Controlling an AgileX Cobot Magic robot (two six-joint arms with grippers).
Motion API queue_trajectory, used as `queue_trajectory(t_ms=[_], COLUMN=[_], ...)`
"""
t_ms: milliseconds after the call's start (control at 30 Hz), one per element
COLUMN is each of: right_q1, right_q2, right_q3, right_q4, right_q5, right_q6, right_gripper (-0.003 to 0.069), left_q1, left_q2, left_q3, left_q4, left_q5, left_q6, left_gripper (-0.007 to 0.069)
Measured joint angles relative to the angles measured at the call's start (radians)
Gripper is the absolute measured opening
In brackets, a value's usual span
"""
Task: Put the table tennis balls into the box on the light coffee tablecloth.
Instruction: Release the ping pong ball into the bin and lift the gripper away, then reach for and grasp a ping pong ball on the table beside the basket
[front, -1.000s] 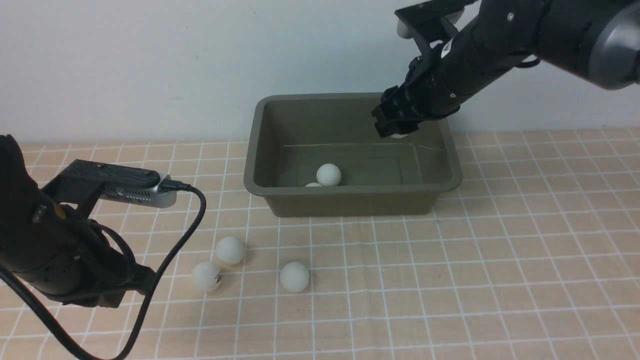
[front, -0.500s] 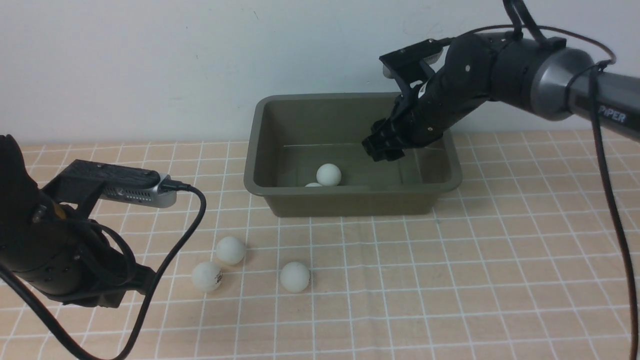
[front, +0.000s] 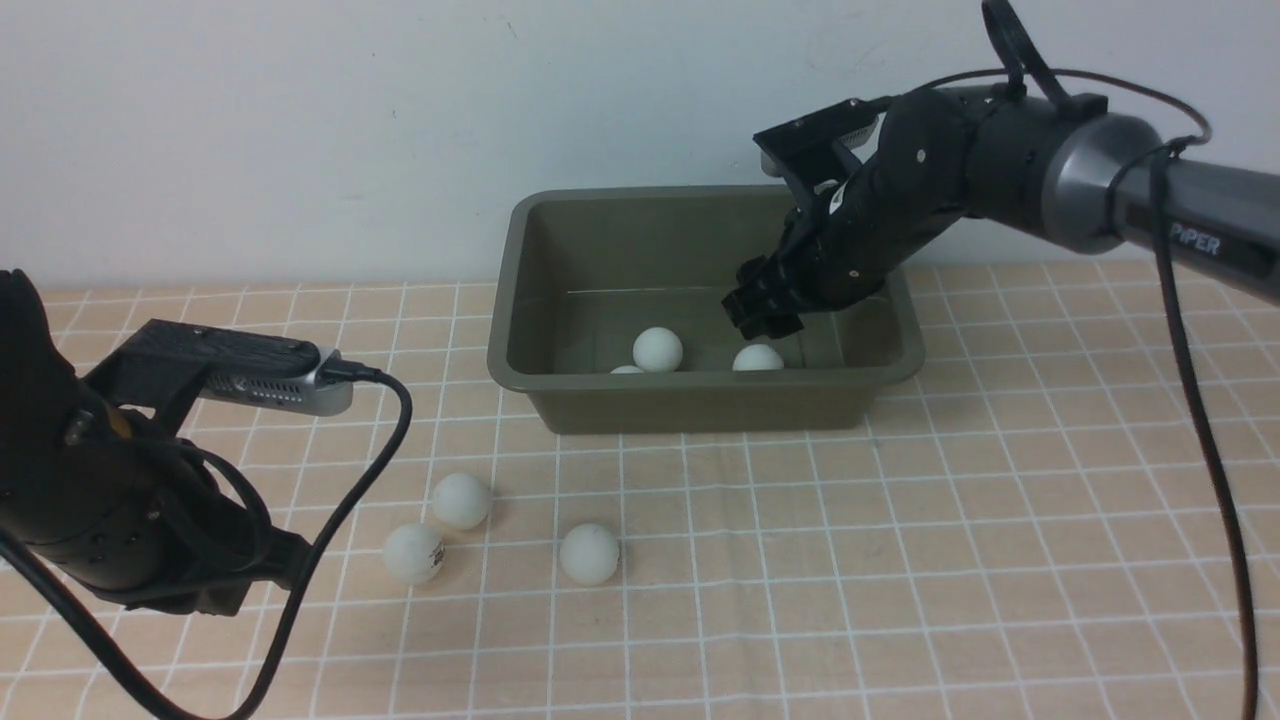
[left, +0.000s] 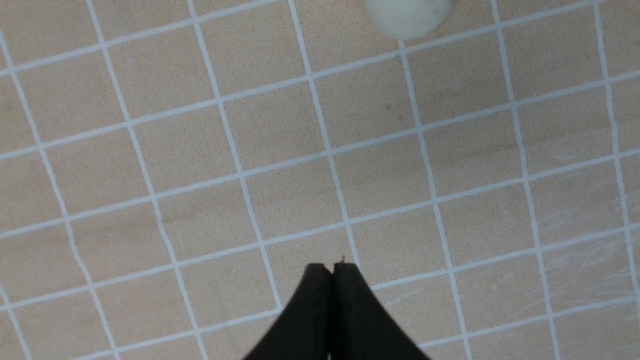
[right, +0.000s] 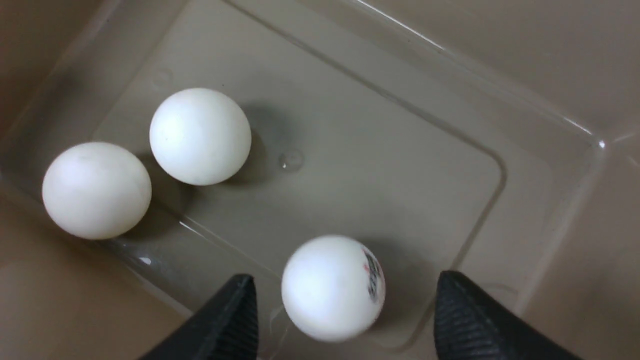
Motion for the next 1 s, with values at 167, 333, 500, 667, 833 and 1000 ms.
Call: queue_trajectory(t_ms=[167, 333, 500, 667, 833, 1000], right_q1=[0.0, 0.0, 0.0, 0.0, 0.0, 0.0], right_q2=[-0.019, -0.122, -0.242, -0.351, -0.441, -0.55], right_q3=[-0.068, -0.215, -0.272, -0.273, -0.273, -0.273], right_q4=[-0.073, -0.204, -0.278, -0.301, -0.305, -0.324], right_q5=[0.072, 0.189, 0.256, 0.349, 0.451, 0.477], right_q6=[0.0, 0.0, 0.001, 0.021, 0.04, 0.043], right_gripper=[0.0403, 0.0198, 0.0015, -0.0016, -0.0017, -0.0017], left_q1=[0.0, 0.0, -0.022, -0.143, -0.248, -0.235], left_q2=[0.0, 0.0, 0.0, 0.0, 0.0, 0.0], left_q3=[0.0, 0.0, 0.0, 0.0, 0.0, 0.0], left_q4=[-0.036, -0.24, -0.484, -0.496, -0.234, 0.105], left_q5=[-0.038, -0.106, -0.132, -0.159, -0.218, -0.248], left_q6=[0.028, 0.225, 0.495, 0.567, 0.333, -0.085], left_gripper=[-0.0069, -0.0069, -0.0069, -0.0069, -0.0069, -0.0069])
